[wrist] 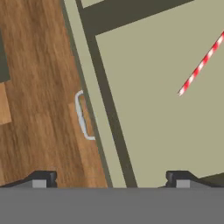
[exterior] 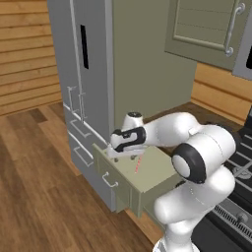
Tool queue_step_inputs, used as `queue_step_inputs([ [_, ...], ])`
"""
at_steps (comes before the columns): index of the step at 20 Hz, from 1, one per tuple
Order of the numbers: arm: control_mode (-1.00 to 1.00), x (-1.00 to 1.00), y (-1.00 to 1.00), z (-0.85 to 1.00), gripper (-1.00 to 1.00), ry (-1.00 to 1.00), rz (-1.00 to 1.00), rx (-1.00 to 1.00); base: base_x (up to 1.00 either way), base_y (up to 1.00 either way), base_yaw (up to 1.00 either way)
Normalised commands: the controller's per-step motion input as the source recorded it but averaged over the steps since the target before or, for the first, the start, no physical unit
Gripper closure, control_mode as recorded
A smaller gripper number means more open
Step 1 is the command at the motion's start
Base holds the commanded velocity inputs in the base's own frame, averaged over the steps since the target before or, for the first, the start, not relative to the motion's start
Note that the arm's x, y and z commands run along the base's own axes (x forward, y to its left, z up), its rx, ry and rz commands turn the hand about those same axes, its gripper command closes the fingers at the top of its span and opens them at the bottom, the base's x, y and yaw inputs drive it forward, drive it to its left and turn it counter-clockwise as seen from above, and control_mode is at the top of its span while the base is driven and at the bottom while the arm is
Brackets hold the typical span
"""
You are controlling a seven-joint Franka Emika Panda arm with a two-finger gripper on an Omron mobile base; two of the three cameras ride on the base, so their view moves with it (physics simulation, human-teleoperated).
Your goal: Take a straw from the drawer in front and place it inside the glass cup on the dining counter.
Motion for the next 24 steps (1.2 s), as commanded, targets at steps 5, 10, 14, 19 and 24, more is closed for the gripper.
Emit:
queue_step_inputs([
  [5,-1.0,0.62,-0.1,-0.2,-1.0,0.03,0.0,-0.09,0.0,0.0,0.0],
  [10,-1.0,0.45,-0.05,-0.42,-1.0,0.02,0.0,-0.07,0.0,0.0,0.0],
  [14,-1.0,0.43,-0.16,-0.58,-1.0,0.04,0.0,0.0,0.0,0.0,0.0],
  [19,-1.0,0.29,-0.13,-0.51,-1.0,0.02,0.0,0.0,0.0,0.0,0.0],
  [24,-1.0,0.0,0.05,-0.51,-1.0,0.0,0.0,0.0,0.0,0.0,0.0],
])
